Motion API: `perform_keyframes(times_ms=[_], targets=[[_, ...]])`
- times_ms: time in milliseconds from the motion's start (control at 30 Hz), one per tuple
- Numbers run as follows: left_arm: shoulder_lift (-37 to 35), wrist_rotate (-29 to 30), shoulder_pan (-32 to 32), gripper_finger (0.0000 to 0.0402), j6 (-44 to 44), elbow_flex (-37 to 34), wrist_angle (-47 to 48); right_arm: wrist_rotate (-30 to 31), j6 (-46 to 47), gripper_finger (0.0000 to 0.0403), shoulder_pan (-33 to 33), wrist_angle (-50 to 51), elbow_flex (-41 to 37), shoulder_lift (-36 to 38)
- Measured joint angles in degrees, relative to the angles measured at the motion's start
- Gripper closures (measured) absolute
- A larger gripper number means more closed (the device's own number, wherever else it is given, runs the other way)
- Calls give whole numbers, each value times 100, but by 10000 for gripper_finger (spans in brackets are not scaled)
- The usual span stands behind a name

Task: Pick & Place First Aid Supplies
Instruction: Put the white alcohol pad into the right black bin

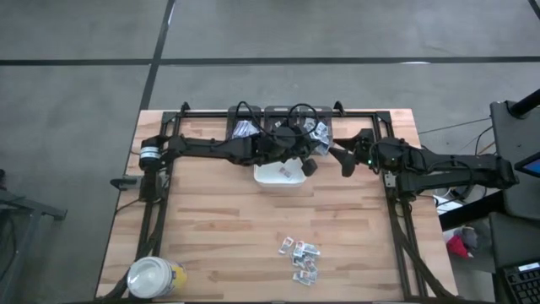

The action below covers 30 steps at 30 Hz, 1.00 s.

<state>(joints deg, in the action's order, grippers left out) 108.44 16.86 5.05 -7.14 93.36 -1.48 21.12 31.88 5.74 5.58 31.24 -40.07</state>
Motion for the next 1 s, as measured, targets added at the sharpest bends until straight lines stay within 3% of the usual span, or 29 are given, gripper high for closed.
perform_keyframes(times_ms=[233,1000], targets=[[0,778,74,401,434,0,309,-64,-81,153,22,-16,37,-127],[0,374,71,401,114,24,145,-223,-254,155,384,-388,37,-434]])
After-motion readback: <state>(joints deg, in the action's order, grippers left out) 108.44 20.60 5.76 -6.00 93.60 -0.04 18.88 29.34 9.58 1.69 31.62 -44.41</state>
